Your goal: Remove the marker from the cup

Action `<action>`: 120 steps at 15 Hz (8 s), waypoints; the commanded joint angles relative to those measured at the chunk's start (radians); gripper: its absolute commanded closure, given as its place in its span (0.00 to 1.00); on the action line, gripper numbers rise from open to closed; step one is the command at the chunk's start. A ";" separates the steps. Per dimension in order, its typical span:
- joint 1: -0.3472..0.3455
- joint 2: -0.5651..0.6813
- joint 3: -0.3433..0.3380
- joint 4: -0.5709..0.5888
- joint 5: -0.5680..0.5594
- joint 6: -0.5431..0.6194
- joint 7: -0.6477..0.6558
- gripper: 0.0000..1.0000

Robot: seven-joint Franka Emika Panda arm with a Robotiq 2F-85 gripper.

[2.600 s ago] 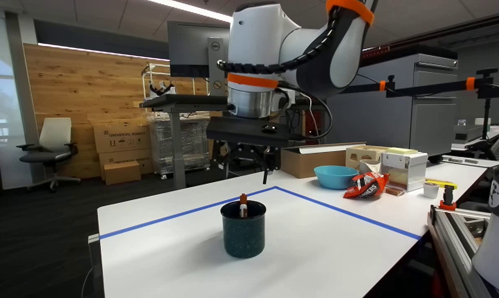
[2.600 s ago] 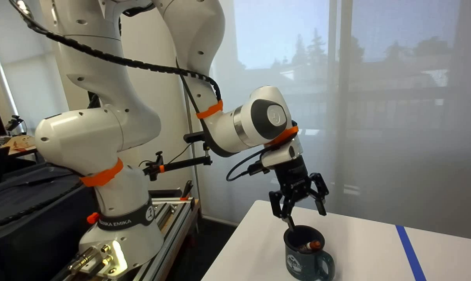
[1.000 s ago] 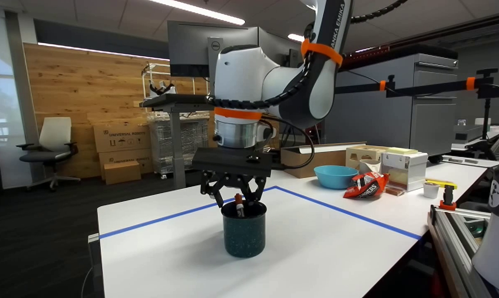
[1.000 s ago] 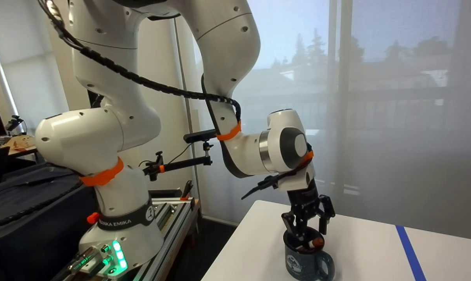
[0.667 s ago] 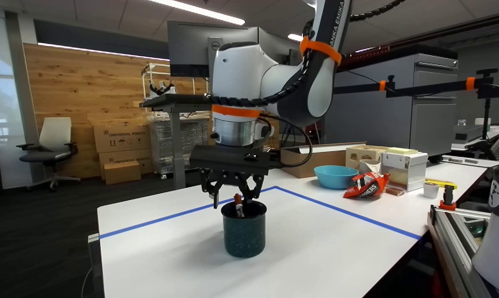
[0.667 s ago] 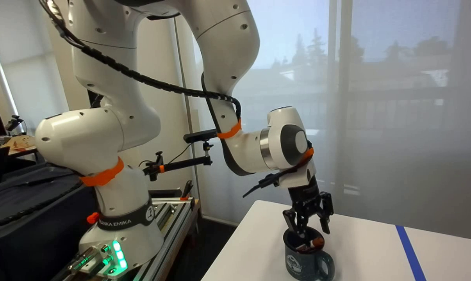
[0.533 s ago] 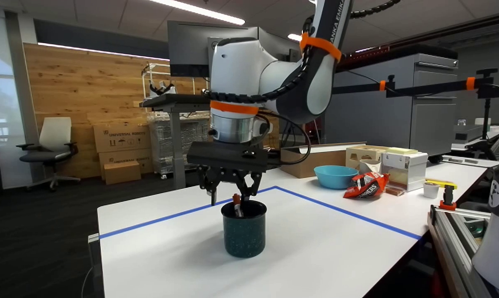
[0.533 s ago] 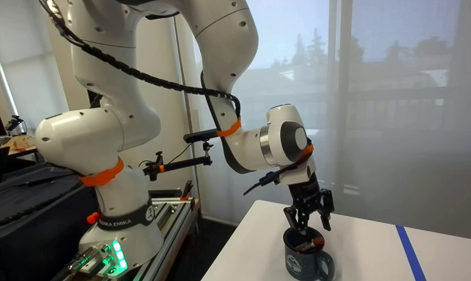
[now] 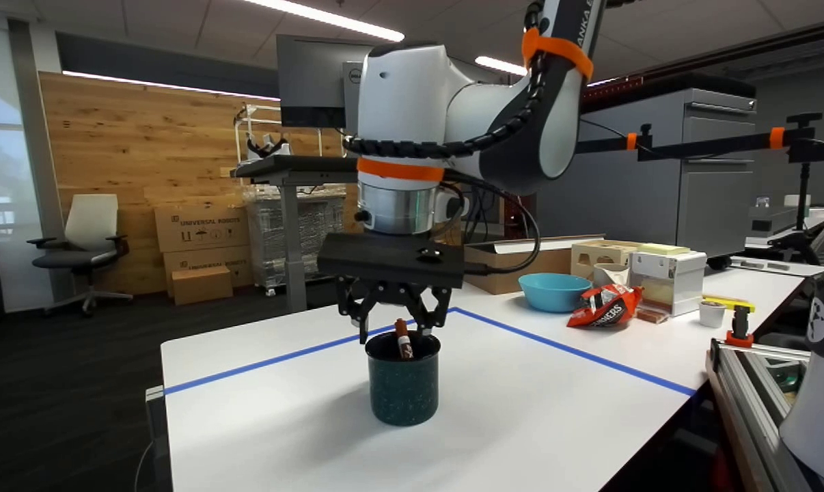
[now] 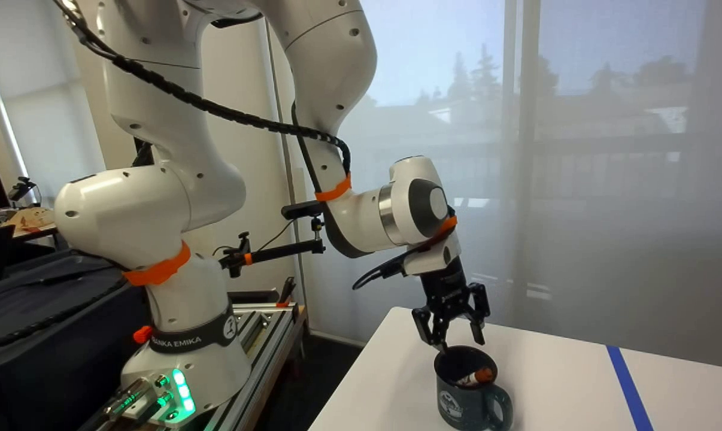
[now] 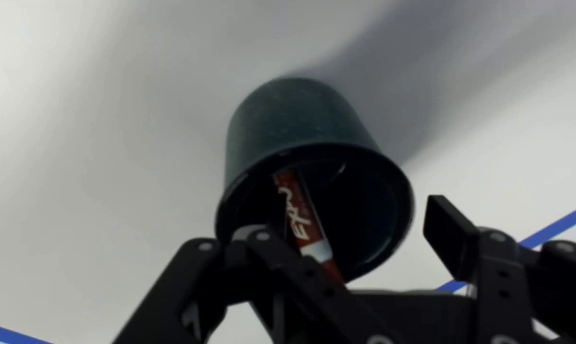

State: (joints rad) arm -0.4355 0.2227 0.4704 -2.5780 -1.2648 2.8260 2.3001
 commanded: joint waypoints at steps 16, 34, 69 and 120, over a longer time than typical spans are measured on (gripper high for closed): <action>-0.004 -0.154 0.005 -0.111 0.021 -0.105 -0.043 0.09; -0.005 -0.056 -0.018 -0.017 -0.048 -0.073 -0.158 0.23; -0.005 0.136 -0.056 0.099 -0.211 -0.008 -0.338 0.83; -0.132 0.027 -0.221 -0.177 -0.091 -0.040 -0.083 0.95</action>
State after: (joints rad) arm -0.5466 0.2231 0.2698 -2.7547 -1.2981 2.7588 2.1757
